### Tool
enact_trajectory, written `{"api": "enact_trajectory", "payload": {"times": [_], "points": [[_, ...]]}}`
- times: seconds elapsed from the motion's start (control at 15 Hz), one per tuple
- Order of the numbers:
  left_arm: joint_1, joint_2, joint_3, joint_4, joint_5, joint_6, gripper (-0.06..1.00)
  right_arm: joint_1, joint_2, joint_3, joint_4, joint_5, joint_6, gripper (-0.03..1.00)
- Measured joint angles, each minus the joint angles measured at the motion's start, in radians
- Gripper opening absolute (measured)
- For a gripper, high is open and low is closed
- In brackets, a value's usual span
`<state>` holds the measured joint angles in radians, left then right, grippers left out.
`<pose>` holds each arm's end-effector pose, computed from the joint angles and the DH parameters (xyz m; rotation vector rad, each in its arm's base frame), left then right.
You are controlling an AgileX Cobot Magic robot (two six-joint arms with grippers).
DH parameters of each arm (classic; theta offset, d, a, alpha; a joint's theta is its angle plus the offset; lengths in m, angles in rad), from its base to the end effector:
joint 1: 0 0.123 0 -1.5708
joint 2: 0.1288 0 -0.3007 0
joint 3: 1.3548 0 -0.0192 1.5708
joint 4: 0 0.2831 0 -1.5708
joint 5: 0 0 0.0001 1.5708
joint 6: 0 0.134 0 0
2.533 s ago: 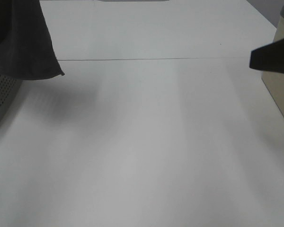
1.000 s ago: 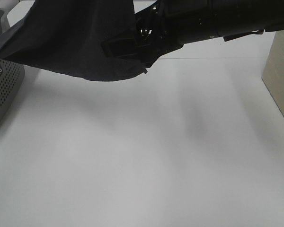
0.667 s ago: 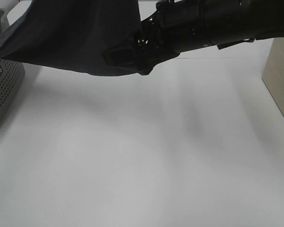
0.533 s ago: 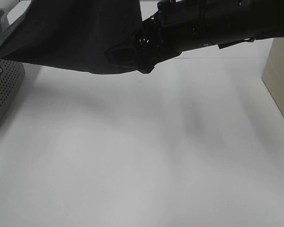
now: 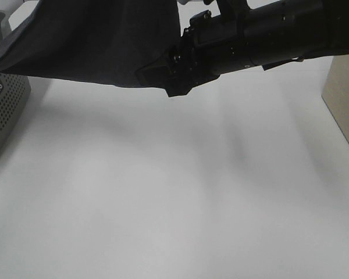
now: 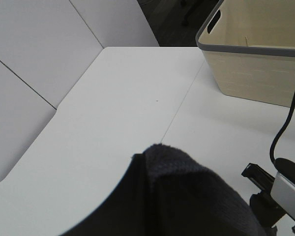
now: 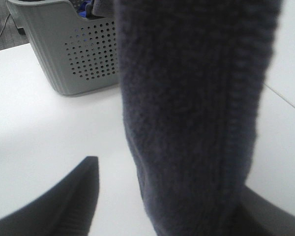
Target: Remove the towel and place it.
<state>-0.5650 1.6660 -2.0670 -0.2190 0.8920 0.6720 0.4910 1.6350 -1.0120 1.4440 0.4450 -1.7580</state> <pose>0.3509 -0.2493 0.5154 1.1172 1.6123 -0.1876 0.3355 0.2444 0.2221 -1.0858 1.8635 0.5713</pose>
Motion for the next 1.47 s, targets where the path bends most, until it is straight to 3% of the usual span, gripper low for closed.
{"api": "enact_trajectory", "payload": {"times": [0.2, 0.4, 0.53, 0.67, 0.8, 0.87, 0.93, 1.2, 1.27, 1.47], "points": [[0.0, 0.0, 0.0, 0.002, 0.0, 0.0, 0.0, 0.0, 0.0, 0.0, 0.001, -0.001, 0.021, 0.28], [0.0, 0.0, 0.0, 0.002, 0.0, 0.0, 0.0, 0.0, 0.0, 0.0, 0.001, -0.001, 0.135, 0.02], [0.0, 0.0, 0.0, 0.003, 0.0, 0.003, 0.0, 0.0, 0.0, 0.0, -0.012, -0.001, 0.192, 0.01], [0.0, 0.0, 0.0, 0.015, 0.0, 0.023, 0.0, 0.0, -0.02, -0.003, -0.087, 0.0, 0.306, 0.01], [0.0, 0.001, 0.0, 0.035, 0.0, 0.042, 0.0, 0.0, -0.038, -0.053, -0.271, 0.024, 0.525, 0.01], [0.0, 0.002, 0.0, 0.037, 0.0, 0.047, 0.0, 0.0, -0.043, -0.136, -0.544, 0.104, 0.835, 0.01], [0.0, 0.003, 0.0, 0.037, 0.0, 0.048, 0.0, 0.0, -0.043, -0.162, -0.619, 0.133, 0.923, 0.01], [0.0, 0.018, 0.0, 0.038, 0.0, 0.049, 0.0, 0.0, -0.043, -0.353, -1.071, 0.321, 1.484, 0.01], [0.0, 0.019, 0.0, 0.041, -0.001, 0.049, 0.0, 0.0, -0.043, -0.39, -1.14, 0.348, 1.576, 0.01], [-0.001, 0.02, 0.0, 0.065, -0.03, 0.049, 0.0, 0.0, -0.043, -0.486, -1.279, 0.428, 1.712, 0.01]]}}
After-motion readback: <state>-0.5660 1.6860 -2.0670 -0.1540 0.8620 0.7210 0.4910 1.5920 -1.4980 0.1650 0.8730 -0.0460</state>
